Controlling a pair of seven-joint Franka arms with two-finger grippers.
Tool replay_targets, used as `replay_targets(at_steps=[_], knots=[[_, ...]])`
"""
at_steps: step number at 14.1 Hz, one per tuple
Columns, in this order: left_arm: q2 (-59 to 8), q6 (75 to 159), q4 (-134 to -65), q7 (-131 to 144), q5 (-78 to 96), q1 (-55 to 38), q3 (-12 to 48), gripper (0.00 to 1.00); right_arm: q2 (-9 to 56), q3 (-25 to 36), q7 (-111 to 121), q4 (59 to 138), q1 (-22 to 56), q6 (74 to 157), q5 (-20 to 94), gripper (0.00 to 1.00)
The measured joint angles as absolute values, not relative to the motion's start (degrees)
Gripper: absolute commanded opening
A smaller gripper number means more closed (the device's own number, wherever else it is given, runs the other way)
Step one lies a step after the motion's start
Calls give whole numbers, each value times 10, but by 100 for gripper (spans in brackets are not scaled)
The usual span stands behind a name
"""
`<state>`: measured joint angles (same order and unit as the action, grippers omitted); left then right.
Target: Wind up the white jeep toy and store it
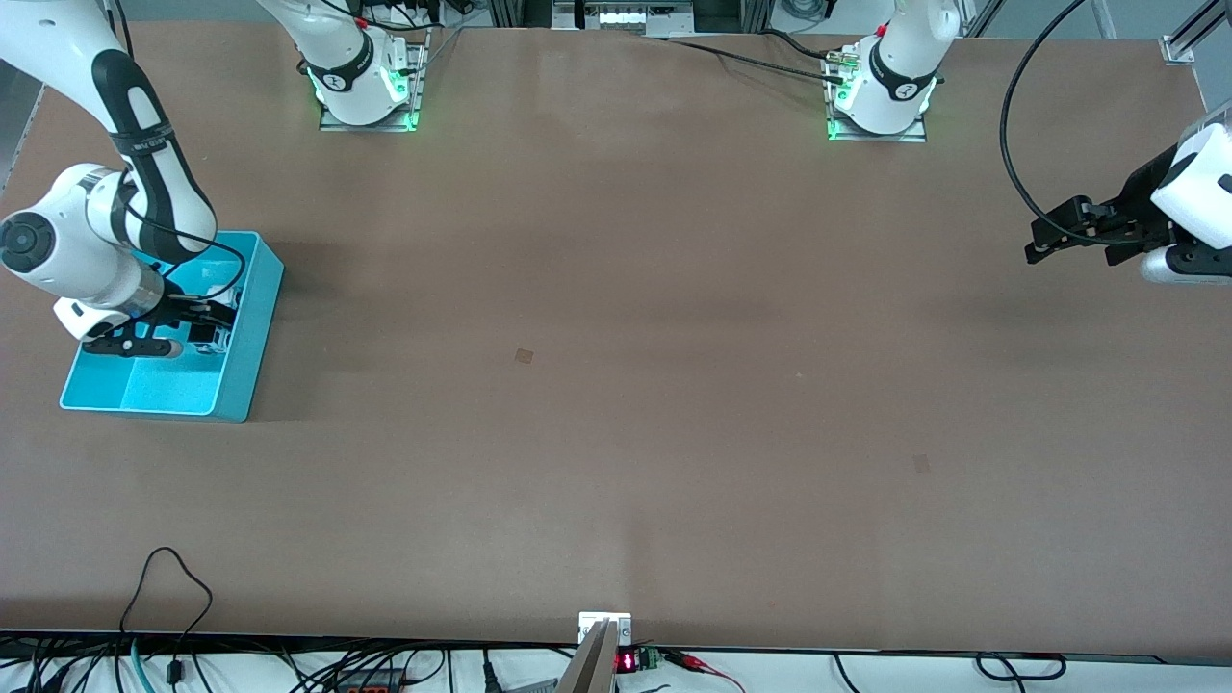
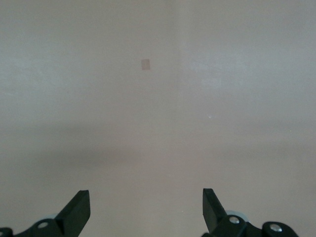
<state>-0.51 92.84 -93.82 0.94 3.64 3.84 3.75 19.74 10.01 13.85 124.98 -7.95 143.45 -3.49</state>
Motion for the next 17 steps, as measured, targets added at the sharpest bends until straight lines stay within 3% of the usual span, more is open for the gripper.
replay_targets(at_steps=[4,9,17], knots=[[-4,921,-938,9,36,38,38,100,120,95,138,1186,-76,1282,-35,100],[-4,919,-938,9,36,39,37,100,13,46,133,1067,-73,1076,-35,100],[-4,917,-938,9,36,39,37,100,-43,2,77,964,-72,912,-13,100]])
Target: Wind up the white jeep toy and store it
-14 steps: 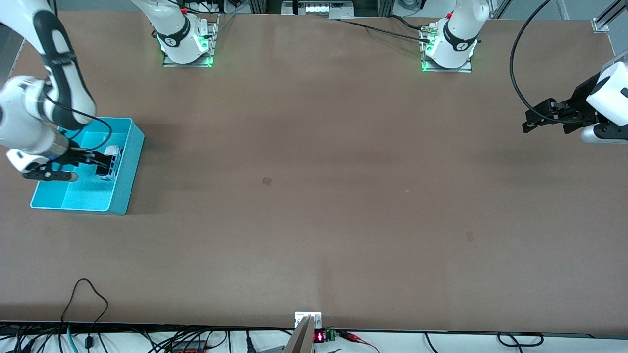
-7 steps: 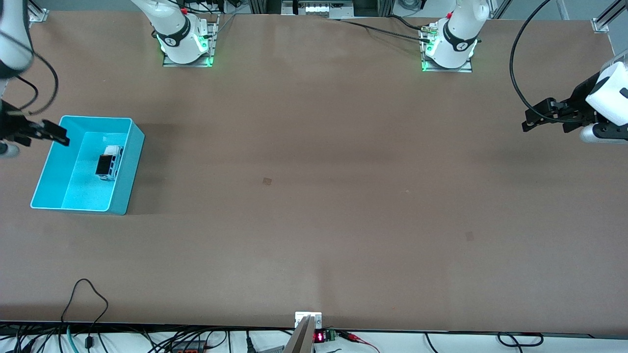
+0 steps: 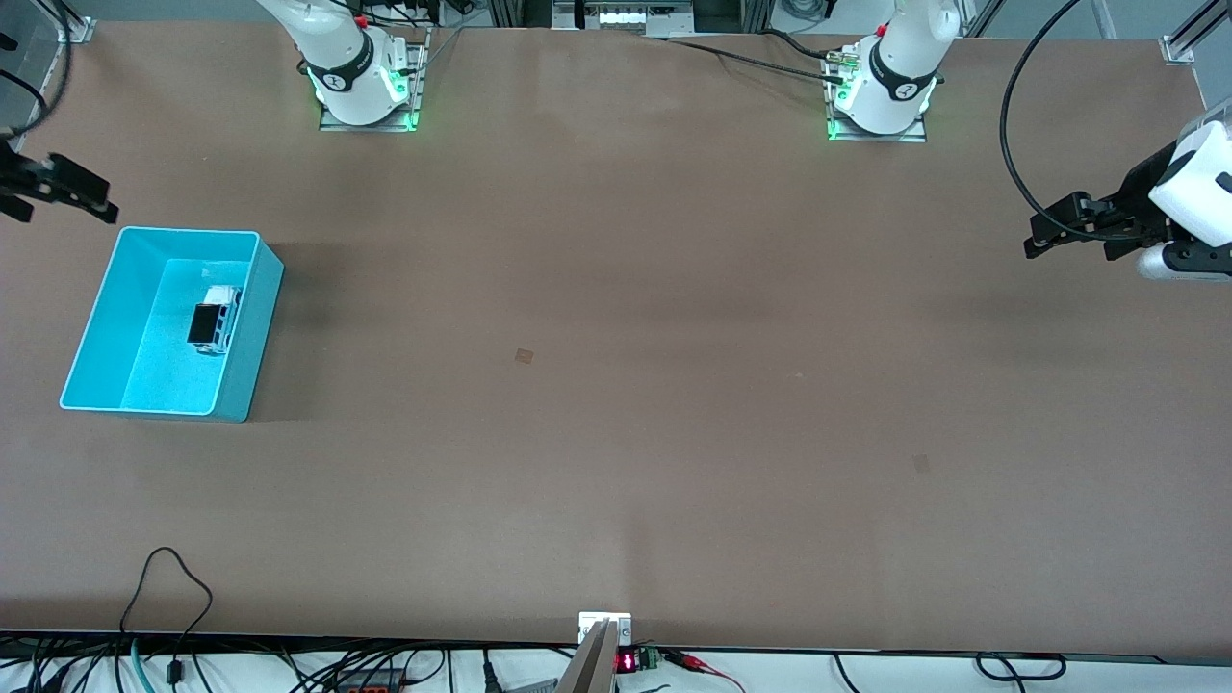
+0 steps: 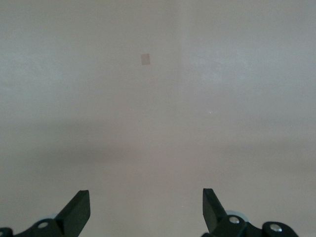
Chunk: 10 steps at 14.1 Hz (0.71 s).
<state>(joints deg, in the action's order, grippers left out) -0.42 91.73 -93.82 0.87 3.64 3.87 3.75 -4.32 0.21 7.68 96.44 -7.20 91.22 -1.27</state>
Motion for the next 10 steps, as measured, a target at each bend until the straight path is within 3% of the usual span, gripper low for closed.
replay_targets(at_steps=[10], knots=[[-4,911,-938,9,36,39,38,100,-6,3,76,937,-52,896,-16,100]])
